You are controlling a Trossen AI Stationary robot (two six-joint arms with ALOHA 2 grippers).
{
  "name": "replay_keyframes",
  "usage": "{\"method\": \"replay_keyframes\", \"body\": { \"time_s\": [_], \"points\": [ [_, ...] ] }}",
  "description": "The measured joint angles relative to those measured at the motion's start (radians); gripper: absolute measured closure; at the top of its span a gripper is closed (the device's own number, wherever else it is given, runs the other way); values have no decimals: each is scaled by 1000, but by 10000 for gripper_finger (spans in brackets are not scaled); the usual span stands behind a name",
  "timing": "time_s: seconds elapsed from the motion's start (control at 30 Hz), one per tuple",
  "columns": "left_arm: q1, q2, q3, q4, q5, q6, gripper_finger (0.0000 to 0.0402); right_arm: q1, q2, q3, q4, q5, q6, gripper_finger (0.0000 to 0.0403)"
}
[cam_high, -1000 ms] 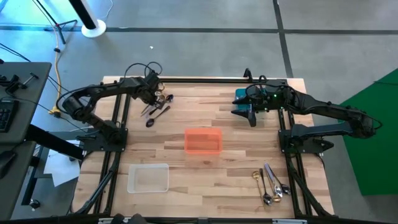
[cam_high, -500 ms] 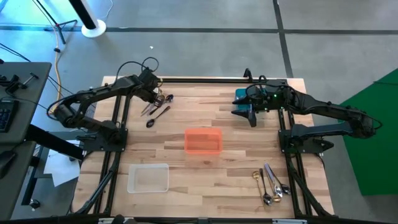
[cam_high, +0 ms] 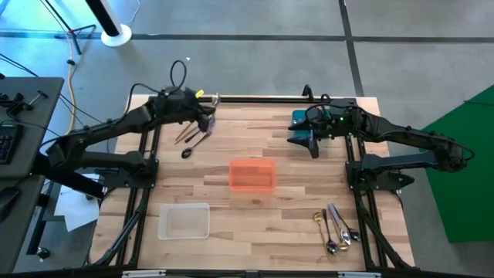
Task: Sort silverware by color (type)
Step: Put the top violet spoon into the blue bin
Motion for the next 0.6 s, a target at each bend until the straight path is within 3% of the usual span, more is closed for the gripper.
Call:
{"method": "replay_keyframes", "body": {
  "time_s": [0.37, 0.6],
  "points": [
    [-313, -6, 0, 427, -17, 10, 401, 0, 0, 0, 63, -50, 3, 188],
    [-458, -5, 0, 461, -113, 86, 402, 3, 0, 0, 165, -88, 3, 188]
  ]
}}
